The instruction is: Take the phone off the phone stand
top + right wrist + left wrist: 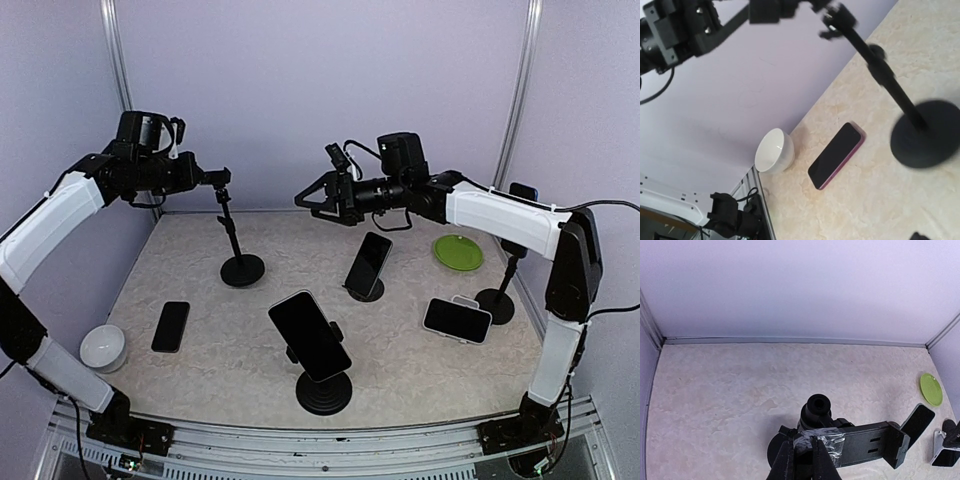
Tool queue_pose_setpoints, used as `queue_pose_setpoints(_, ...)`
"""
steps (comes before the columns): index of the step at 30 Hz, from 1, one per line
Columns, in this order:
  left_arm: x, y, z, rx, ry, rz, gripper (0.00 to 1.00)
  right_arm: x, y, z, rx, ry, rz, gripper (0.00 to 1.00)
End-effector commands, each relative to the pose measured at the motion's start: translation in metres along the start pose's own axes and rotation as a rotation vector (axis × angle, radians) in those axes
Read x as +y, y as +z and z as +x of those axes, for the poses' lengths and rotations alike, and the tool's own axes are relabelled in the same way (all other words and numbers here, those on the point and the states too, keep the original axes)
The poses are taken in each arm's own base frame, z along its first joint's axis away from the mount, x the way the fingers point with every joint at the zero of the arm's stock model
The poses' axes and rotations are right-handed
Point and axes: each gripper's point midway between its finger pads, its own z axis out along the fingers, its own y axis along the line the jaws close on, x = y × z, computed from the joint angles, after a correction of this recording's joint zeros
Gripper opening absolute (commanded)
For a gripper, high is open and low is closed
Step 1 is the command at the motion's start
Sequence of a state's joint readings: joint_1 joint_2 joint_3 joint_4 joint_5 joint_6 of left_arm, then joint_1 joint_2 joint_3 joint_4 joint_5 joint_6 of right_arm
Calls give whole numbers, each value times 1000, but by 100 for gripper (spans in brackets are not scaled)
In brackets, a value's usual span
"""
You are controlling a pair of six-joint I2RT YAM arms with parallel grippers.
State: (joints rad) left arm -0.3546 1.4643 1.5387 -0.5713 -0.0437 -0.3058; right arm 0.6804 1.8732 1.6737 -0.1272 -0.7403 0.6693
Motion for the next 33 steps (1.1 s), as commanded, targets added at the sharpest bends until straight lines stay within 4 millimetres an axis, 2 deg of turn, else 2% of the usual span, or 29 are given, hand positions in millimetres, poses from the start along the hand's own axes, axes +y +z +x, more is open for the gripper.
queue_pose_setpoints(1, 14, -35, -47, -186, -2, 11, 0, 9, -12, -7, -23, -31, -8, 95)
queue_pose_setpoints(4, 35, -39, -48, -197, 7, -46, 0, 9, -12, -6, -20, -32, -10, 95)
queue_pose_setpoints(6, 60, -40, -49, -205, 5, -114, 0, 10, -12, -6, -20, -34, -12, 95)
queue_pose_setpoints(10, 95, -45, -46, -222, -8, -214, 0, 13, -15, -6, -19, -44, -19, 95)
queue_pose_setpoints(12, 105, -48, -45, -236, -18, -227, 0, 12, -16, -5, -16, -48, -11, 95)
queue_pose_setpoints(21, 128, -48, -41, -282, 3, -282, 0, 11, -17, -2, -6, -42, -10, 95)
queue_pose_setpoints(27, 133, -50, -36, -333, 10, -283, 0, 12, -16, -3, -4, -39, -18, 95)
queue_pose_setpoints(33, 137, -57, -42, -379, 43, -306, 0, 10, -15, -1, -1, -36, -15, 95)
